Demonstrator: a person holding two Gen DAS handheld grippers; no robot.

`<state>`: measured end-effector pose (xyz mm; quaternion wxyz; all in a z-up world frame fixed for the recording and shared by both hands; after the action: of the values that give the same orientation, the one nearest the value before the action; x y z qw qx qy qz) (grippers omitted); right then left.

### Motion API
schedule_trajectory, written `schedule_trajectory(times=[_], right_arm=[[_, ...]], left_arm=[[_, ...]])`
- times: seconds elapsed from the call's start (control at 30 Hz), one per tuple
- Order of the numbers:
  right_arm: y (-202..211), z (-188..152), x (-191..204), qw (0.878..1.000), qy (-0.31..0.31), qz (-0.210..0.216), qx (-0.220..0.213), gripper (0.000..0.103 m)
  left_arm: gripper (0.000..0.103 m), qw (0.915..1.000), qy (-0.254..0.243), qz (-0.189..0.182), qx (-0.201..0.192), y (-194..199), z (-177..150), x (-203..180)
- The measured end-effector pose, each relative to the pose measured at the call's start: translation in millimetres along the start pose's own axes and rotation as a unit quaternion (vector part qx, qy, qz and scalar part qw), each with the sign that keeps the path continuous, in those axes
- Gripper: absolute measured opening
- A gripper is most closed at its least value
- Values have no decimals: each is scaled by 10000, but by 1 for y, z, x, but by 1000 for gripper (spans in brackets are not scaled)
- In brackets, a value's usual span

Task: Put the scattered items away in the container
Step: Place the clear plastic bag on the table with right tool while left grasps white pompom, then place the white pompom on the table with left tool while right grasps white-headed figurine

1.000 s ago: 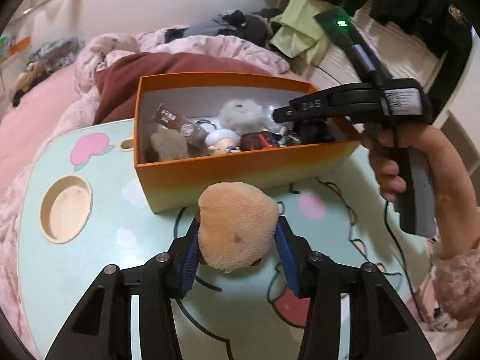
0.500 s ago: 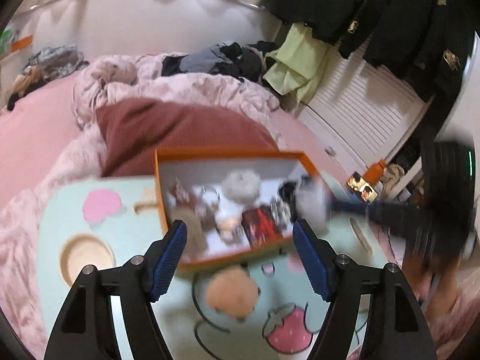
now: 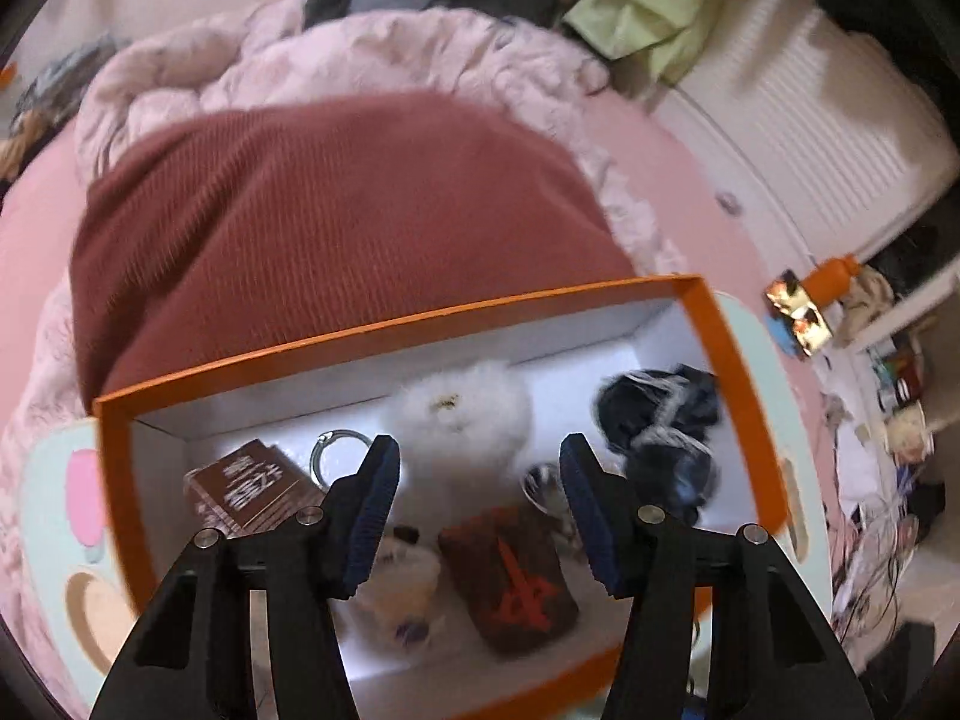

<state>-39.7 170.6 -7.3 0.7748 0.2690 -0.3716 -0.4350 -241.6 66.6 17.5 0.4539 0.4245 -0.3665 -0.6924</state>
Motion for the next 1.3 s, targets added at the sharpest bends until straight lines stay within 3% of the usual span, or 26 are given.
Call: schedule_trajectory(times=[0.13,0.27,0.37,0.5,0.63,0.7,0.8,1.0,1.17,1.3], right_arm=[[11,-1,-10,9991,-205,193,-308,33],[7,0,-14,9986,-369,301,-248,33],[5,-1,-14,9987,-344,317,-203,33],[6,-4,-13,9991,-235,280,-200,33],[10,6,-13,9995,-71,235,-215,33],[15,18,-9,9992,51,290,-279,33],[25,52,1,9977,336,305,-502,33],[-27,111,18,9968,506,336,513,33],[-78,113,31,9853,995,82,1383,33],[-105,102,32,9766,1094,-91,1848,35]], left_arm=[[55,9994,281,78,179,-16,1,6],[41,9991,219,347,117,-18,2,8],[37,9997,199,101,68,-13,-2,8],[37,9972,159,-315,-666,40,-3,9],[37,9867,220,-740,-1428,115,-16,22],[37,9831,224,-736,-1664,142,-33,34],[37,9839,171,-607,-1675,153,-68,48],[37,9902,528,-682,-1095,114,-144,67],[37,9863,751,-67,-1469,101,-169,80],[38,9881,883,-163,-1250,81,-174,83]])
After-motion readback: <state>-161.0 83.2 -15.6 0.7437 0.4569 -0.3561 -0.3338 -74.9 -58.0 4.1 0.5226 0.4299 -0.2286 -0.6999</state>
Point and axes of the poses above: each gripper's, at about its wrist camera, not at the fingertips, and y roughly against the way its jaws point, x to its left, z to its top, the point moved 6 cm from there along -y, roughly the way its jaws point, and after that the axes turned 3 degrees about y, right-handed, at the moved point
